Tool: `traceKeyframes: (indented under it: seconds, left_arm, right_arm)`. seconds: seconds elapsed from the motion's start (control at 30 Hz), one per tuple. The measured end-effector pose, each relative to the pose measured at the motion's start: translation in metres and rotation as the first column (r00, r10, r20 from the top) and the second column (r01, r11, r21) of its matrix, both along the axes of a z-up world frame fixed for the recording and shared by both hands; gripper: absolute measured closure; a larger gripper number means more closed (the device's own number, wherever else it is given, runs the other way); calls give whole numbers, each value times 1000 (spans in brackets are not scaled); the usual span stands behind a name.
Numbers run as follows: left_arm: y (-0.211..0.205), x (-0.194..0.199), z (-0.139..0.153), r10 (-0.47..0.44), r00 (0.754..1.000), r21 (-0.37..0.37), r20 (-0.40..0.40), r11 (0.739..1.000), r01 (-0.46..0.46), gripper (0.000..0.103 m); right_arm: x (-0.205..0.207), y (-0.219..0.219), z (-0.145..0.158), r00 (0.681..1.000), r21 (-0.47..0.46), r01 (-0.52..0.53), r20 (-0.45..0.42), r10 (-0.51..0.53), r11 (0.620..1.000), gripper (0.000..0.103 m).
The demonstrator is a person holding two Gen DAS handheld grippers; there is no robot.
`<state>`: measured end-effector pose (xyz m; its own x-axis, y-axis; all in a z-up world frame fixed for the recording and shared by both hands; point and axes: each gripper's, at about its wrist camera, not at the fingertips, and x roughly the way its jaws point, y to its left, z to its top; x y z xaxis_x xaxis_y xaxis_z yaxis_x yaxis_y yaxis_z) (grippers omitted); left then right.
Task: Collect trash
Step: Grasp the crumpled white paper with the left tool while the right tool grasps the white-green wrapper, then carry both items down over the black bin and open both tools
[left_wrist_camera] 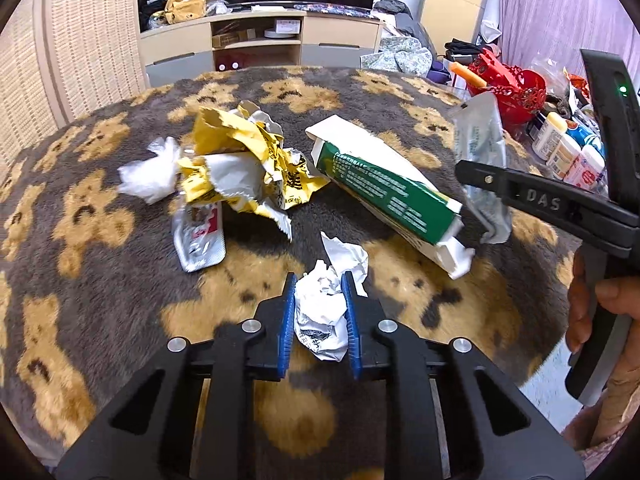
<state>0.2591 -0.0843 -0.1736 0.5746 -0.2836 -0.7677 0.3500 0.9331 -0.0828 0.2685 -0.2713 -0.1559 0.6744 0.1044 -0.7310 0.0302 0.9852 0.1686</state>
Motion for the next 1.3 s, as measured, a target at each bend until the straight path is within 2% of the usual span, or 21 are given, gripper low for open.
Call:
traceKeyframes:
  seconds: [0.37, 0.67, 0.93, 1.3]
  left_arm:
    - [19, -79, 60, 33, 994, -37, 105, 999, -29, 83]
    - [42, -144, 68, 64, 992, -57, 110, 997, -58, 83]
    - [51, -188, 35, 50, 997, -38, 59, 998, -48, 83]
    - [54, -199, -35, 45, 995, -38, -89, 998, -49, 83]
  right_arm:
    - [-85, 22, 60, 994, -27, -58, 90, 60, 998, 81]
    - [-156, 45, 68, 988, -31, -127, 90, 129, 991, 81]
    - [-196, 67, 26, 982, 17, -186, -14, 186, 982, 81]
    - [-214, 84, -47, 965, 75, -192, -165, 202, 979, 81]
